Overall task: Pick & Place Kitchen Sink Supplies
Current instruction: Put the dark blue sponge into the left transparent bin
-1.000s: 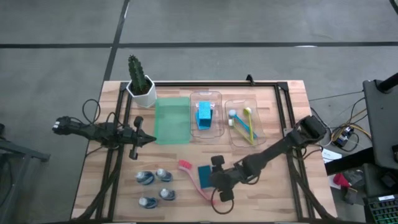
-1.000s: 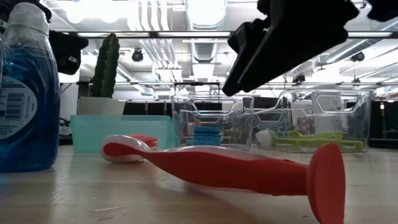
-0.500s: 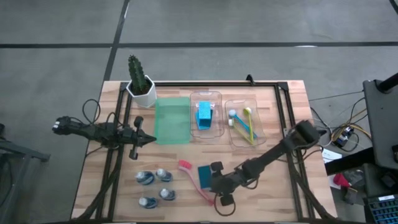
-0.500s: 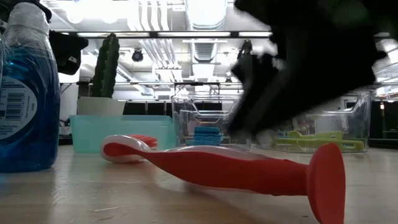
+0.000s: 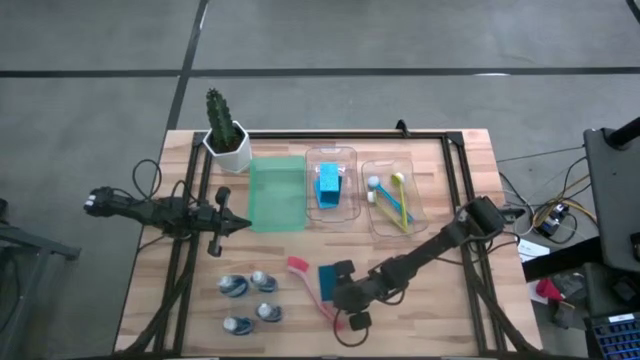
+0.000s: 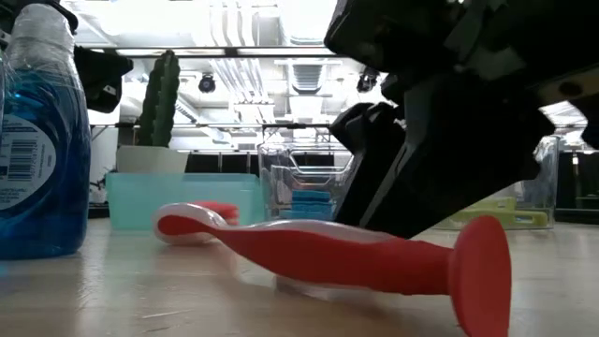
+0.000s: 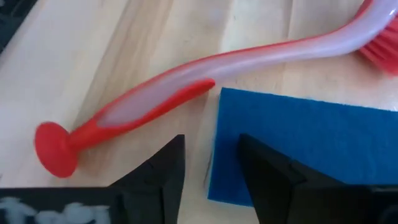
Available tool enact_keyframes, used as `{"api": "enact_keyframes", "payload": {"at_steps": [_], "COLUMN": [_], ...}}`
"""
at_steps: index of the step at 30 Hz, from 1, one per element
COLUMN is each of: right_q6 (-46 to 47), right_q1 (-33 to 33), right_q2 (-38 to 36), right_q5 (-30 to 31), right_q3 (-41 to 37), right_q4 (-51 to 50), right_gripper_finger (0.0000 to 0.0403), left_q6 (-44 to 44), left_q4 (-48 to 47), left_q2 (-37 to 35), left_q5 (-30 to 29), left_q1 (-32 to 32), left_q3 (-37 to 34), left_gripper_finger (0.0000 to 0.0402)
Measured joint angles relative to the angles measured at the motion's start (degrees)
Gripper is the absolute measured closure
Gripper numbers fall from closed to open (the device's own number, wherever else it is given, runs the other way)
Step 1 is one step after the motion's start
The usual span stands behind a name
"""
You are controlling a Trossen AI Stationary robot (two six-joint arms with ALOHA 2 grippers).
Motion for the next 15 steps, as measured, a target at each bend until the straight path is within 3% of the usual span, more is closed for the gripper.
{"api": "enact_keyframes", "payload": {"at_steps": [8,12,15], "right_q6": [0.11,0.18,-0.81], "right_q1": [-1.7,-1.83,-1.84], "right_q2": [0.14,0.14,-0.4], "right_q5": [0.87,1.13,3.91], "right_q3": [0.06,0.45,1.76], "right_q4": [-3.77,-5.04,-9.41], "right_gripper_finger": [0.0321,0.037,0.039], "left_q6": [0.0,0.0,0.0], "left_q4": [0.0,0.0,0.0], "left_q2": [0.0,0.0,0.0], "left_q5": [0.0,0.01,0.02], "left_q1": [-0.02,-0.02,-0.02], "left_q3": [0.0,0.0,0.0], "left_gripper_finger": [0.0399,0.0399,0.0399]}}
